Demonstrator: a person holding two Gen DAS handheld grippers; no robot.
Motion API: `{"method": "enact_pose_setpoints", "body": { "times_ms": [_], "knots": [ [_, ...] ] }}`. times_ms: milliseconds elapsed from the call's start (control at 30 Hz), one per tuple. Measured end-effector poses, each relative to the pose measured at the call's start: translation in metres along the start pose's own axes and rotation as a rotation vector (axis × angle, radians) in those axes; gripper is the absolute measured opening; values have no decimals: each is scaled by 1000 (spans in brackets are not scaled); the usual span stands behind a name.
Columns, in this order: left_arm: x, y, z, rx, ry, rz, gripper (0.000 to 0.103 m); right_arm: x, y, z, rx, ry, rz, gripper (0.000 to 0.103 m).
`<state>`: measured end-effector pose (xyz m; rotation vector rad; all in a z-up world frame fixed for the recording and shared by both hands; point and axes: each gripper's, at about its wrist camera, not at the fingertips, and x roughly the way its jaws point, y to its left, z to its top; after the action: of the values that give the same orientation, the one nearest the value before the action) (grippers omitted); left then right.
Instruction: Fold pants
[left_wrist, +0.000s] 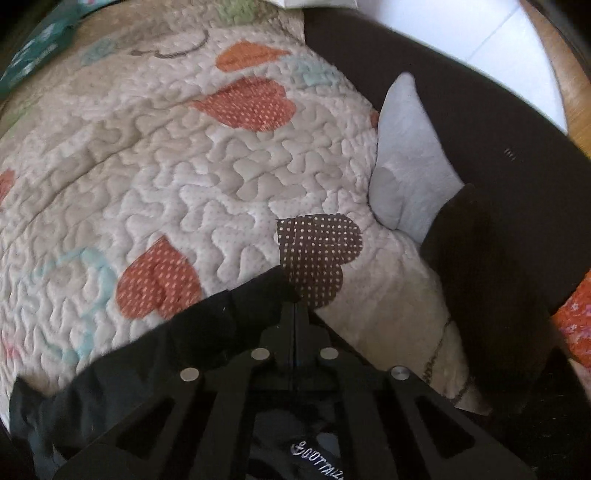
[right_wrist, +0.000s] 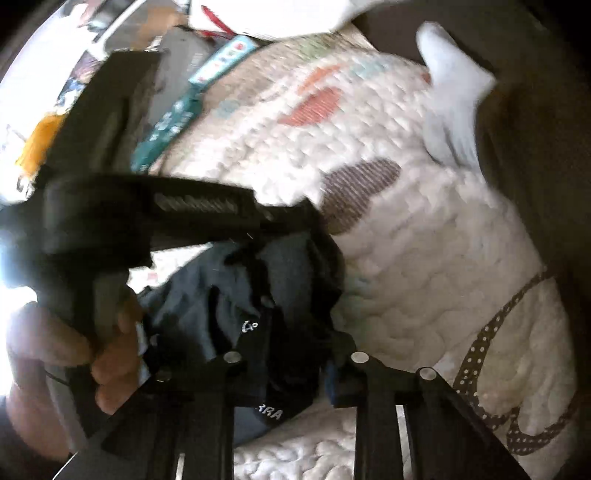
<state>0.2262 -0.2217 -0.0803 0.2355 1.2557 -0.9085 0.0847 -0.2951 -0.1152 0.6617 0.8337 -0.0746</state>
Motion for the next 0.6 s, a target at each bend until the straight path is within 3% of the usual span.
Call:
{"method": "enact_pose_setpoints", "body": {
  "times_ms": [200,300,367,400,433,600],
  "knots": [
    [-63,27,-31,-88,-116,-69,0,-36,55,-12,-187,-54,61,22],
    [-86,45,-44,-130,-154,-81,2,-44,89,-27,-326,-80,38,22],
    [-98,52,-47,-143,-148,-88,33,-46,100,-37,-390,-93,6,22],
    [-101,53,-45,-150,-149,-88,66,-45,103,-43,-409,-95,-12,22],
    [-104,54,-44,-163,-162,-86,77,-42,106,-48,-420,-95,-26,22],
    [-84,46,-22,-172,-122,-76,77,-36,105,-67,-509,-147,-115,22]
  ]
}}
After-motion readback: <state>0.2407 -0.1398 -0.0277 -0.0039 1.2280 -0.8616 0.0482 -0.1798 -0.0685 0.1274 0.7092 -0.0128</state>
